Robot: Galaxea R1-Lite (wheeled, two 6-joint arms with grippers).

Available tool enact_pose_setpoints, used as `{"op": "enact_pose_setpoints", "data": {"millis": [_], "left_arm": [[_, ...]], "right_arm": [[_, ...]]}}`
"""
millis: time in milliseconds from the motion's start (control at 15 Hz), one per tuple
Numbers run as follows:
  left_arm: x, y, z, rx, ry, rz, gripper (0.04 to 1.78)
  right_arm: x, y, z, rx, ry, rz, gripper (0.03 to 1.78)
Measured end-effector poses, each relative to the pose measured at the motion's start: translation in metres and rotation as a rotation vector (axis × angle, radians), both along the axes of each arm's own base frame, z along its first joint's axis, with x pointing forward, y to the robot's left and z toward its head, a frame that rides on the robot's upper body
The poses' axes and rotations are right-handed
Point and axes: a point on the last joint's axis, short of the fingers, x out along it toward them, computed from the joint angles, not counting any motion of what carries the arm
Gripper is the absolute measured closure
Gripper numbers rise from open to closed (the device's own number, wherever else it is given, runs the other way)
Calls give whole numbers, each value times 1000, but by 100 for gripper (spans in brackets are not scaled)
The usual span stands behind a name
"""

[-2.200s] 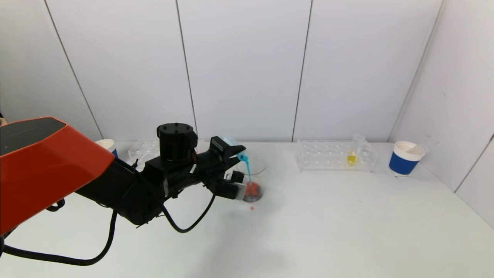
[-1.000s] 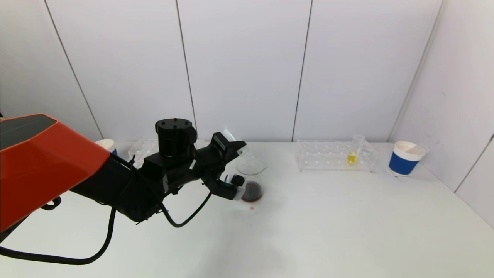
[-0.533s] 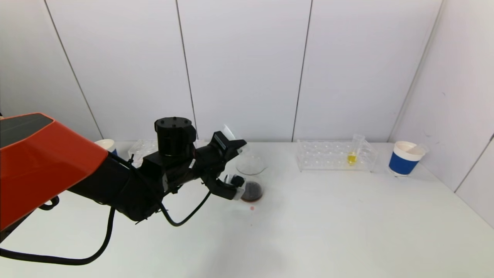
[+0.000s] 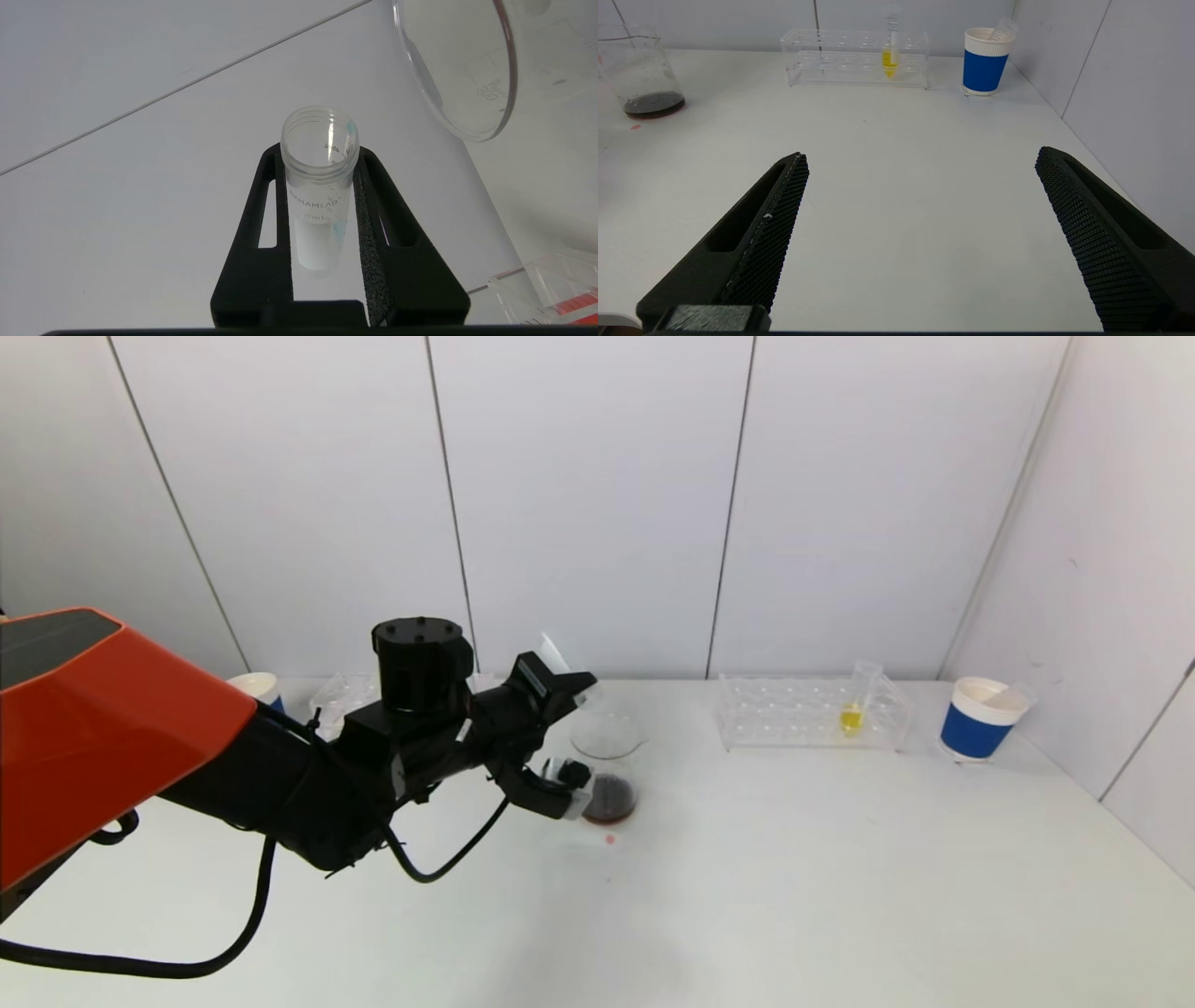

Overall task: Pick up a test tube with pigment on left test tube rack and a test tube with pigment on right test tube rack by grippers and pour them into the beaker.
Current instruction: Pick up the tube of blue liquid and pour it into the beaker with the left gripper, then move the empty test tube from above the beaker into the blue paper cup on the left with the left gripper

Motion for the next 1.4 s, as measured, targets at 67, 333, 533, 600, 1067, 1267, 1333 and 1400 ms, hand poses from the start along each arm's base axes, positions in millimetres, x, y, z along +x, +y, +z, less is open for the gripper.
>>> {"op": "enact_pose_setpoints", "data": {"millis": [67,333,533,600,1067,1267,1333,1400], "left_arm": [[0,0,1,-1,-3,0,139],[-2,1,4,-3,-9,-1,139],[-2,1,4,-5,-10,-1,139],[-2,1,5,-6,-11,-2,139],[-4,-3,11,-159,111,2,139],[-8,-9,19,-318,240,8,139],[-9,-11,24,-376,279,12,139],[-10,-12,29,-437,316,15,139]], "right_arm": [[0,0,0,0,0,0,4],[0,0,0,0,0,0,4],[0,0,0,0,0,0,4],[0,0,0,0,0,0,4],[0,0,0,0,0,0,4],[0,0,0,0,0,0,4],[0,0,0,0,0,0,4],[0,0,0,0,0,0,4]]}}
